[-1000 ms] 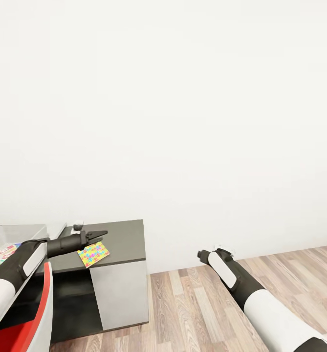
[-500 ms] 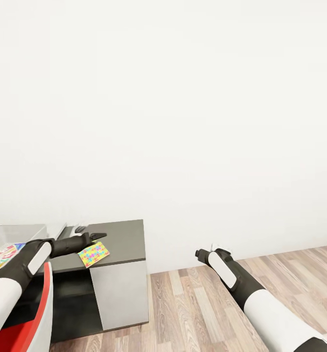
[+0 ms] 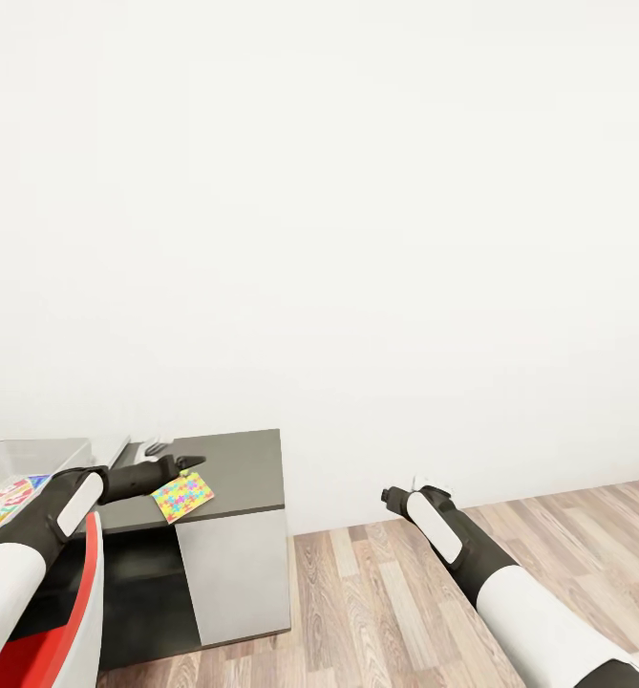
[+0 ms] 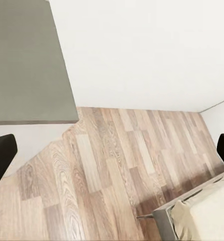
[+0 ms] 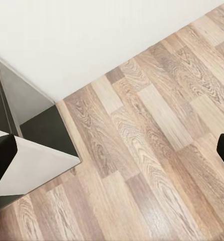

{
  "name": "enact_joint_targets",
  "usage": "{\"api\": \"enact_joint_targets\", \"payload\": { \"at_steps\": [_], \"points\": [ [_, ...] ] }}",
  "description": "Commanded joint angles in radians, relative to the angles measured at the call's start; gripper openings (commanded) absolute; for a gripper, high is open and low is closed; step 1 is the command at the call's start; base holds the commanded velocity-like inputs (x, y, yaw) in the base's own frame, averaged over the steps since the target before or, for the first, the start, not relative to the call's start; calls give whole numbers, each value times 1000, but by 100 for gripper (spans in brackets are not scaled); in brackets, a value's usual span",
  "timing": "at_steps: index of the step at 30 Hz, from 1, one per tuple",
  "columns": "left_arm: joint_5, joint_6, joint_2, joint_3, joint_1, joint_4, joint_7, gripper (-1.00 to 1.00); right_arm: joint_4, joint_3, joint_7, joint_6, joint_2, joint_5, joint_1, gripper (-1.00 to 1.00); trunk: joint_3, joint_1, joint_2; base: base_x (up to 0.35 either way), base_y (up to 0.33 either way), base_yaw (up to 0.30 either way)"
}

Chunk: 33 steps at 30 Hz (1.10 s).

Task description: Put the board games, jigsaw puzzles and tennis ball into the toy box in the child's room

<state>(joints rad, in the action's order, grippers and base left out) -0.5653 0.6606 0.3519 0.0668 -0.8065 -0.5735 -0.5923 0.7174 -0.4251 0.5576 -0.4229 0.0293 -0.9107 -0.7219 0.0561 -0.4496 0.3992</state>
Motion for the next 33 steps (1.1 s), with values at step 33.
{"api": "enact_joint_targets", "payload": {
  "at_steps": [33],
  "points": [
    [-8,-103,-38,2,0,-3,418,100,2,-8,2,-2,-2,-7,-1,100,-1,0,1,0,0,0]
  ]
}}
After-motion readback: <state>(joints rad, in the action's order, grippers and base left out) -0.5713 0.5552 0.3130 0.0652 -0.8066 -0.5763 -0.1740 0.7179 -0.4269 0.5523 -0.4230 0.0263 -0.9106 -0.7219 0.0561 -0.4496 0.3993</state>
